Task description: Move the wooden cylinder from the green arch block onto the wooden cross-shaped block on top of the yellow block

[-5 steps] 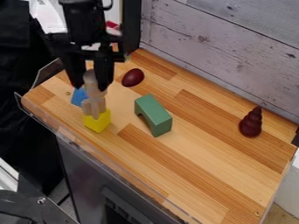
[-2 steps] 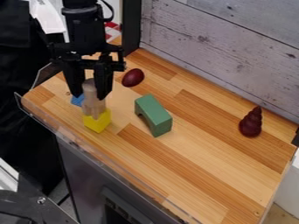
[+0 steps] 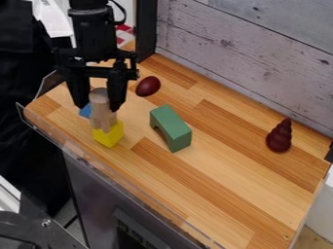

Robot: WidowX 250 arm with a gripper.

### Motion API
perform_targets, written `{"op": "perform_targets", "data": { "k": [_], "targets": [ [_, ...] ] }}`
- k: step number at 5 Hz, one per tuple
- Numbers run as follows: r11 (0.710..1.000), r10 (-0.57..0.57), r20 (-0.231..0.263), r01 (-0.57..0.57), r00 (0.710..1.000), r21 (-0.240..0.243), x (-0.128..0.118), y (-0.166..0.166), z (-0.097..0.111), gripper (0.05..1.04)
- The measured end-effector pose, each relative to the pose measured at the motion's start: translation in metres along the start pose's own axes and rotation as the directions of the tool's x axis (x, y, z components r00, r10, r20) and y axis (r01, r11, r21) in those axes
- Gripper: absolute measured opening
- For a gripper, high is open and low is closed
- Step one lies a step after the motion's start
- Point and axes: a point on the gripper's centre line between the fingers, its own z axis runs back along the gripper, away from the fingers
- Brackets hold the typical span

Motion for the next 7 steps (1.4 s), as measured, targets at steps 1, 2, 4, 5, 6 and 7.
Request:
{"op": "perform_targets", "data": {
  "k": [1,2,4,5,6,7],
  "targets": [
    [1.0,-0.003,0.02,0.003,1.0,-0.004,0.002,-0.002,0.004,1.007],
    [0.999,-0.034,0.095,0.034,0.995,0.01,0.009,-0.008,0.023,1.001],
    [0.963,-0.266,0.133,0.255,0.955,0.091,0.035,-0.072,0.045,1.001],
    [0.934,-0.351,0.108,0.339,0.93,0.11,0.04,-0.095,0.039,1.001],
    [0.931,-0.36,0.109,0.35,0.926,0.101,0.043,-0.097,0.033,1.001],
    [0.938,-0.343,0.088,0.335,0.935,0.092,0.039,-0.093,0.025,1.001]
  ]
}}
